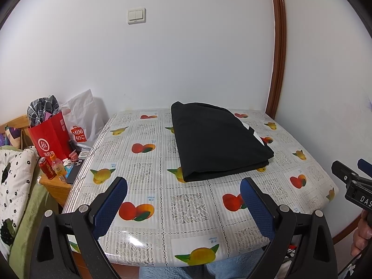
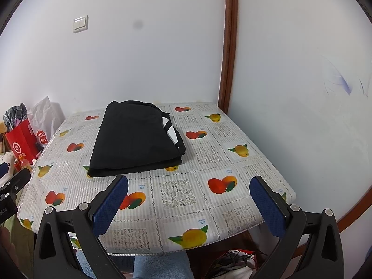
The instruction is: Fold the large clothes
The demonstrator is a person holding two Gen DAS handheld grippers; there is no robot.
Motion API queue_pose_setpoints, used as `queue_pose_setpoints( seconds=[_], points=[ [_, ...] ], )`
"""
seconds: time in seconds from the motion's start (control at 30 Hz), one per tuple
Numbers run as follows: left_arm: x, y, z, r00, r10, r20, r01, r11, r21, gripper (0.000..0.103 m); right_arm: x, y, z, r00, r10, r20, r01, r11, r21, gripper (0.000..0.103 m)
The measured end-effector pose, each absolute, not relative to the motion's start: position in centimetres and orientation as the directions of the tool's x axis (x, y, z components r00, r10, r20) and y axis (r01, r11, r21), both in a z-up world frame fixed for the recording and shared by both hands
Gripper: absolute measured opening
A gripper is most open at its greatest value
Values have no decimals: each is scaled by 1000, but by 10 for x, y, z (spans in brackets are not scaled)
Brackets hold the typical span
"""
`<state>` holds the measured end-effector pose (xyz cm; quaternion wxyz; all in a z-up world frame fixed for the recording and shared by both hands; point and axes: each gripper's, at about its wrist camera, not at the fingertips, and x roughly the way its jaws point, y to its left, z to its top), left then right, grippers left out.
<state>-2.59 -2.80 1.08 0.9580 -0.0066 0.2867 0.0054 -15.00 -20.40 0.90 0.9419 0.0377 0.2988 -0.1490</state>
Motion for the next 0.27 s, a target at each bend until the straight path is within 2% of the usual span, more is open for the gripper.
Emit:
queue_pose_setpoints(
  seconds=[0.27],
  points=[
    [-24,-32,14,838,10,-546,-23,1000,-18,98,-151,-206,10,782,-252,-570,295,955,-17,103]
  ],
)
